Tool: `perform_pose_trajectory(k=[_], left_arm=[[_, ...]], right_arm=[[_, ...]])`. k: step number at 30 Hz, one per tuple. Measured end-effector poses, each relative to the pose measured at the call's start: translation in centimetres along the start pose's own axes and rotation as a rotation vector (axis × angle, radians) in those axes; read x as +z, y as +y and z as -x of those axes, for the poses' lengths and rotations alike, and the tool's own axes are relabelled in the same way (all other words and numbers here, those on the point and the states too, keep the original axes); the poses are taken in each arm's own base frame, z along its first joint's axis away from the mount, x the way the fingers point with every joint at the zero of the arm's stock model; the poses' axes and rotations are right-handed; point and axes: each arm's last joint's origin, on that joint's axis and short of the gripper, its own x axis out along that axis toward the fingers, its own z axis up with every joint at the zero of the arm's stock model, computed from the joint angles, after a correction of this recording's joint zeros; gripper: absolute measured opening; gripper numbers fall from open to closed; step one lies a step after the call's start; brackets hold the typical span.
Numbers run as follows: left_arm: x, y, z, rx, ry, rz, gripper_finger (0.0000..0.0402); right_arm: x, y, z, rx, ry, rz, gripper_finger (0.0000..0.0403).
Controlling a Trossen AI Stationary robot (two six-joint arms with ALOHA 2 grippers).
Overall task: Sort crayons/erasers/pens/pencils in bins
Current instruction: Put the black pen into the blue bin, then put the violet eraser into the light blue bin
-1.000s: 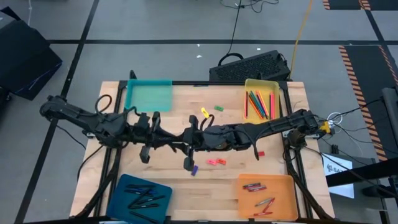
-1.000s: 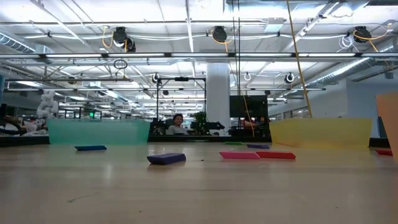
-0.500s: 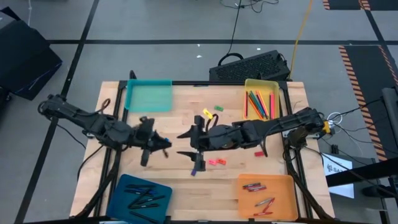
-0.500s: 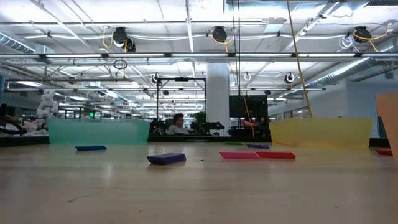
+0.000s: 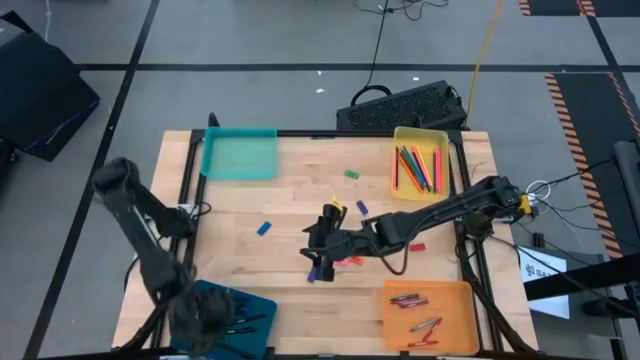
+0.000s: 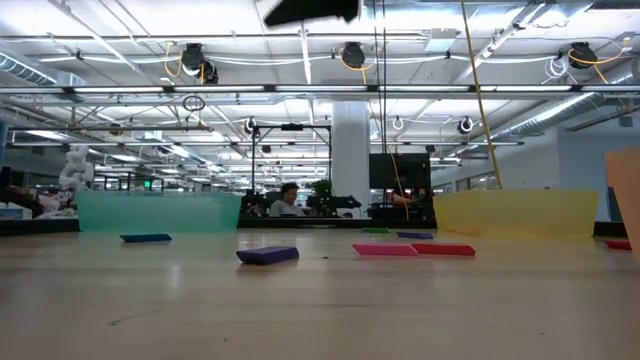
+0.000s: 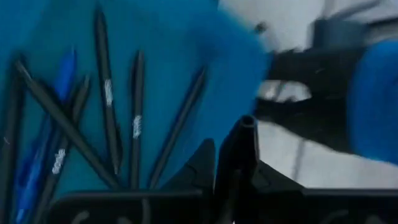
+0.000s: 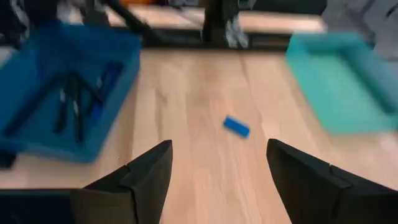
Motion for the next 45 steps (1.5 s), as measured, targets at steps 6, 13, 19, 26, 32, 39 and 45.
perform_pose_trajectory(k=[6,13,19,26,32,39,45], left_arm=[[-0.4,1.7,-5.4,0.214,0.018,-0.101,0.0021],[0.7,3.7,-8.0,0.328,0.116,-0.206,0.0074],[1.3,4.0,-7.4,0.332,0.133,-0.203,0.0142],[1.3,2.7,-2.4,0.239,0.083,0.000,0.0193],[1.2,1.9,2.2,0.148,-0.140,0.177,0.0188],[2.6,2.2,4.1,0.150,-0.497,0.264,0.0164],[5.2,2.7,4.5,0.162,-0.605,0.239,0.0155]], right_arm=[[1.4,1.1,1.3,-0.017,-0.016,-0.017,0.0243],[-2.2,2.7,0.2,0.143,0.247,0.084,0.0243],[-6.0,3.6,-5.2,0.380,0.396,0.256,0.0242],[-8.9,2.6,-10.6,0.500,0.363,0.507,0.0242],[-10.5,0.6,-12.3,0.560,0.422,0.591,0.0224],[-11.5,-0.1,-12.9,0.636,0.399,0.707,0.0147],[-12.4,0.4,-12.7,0.662,0.391,0.769,0.0071]])
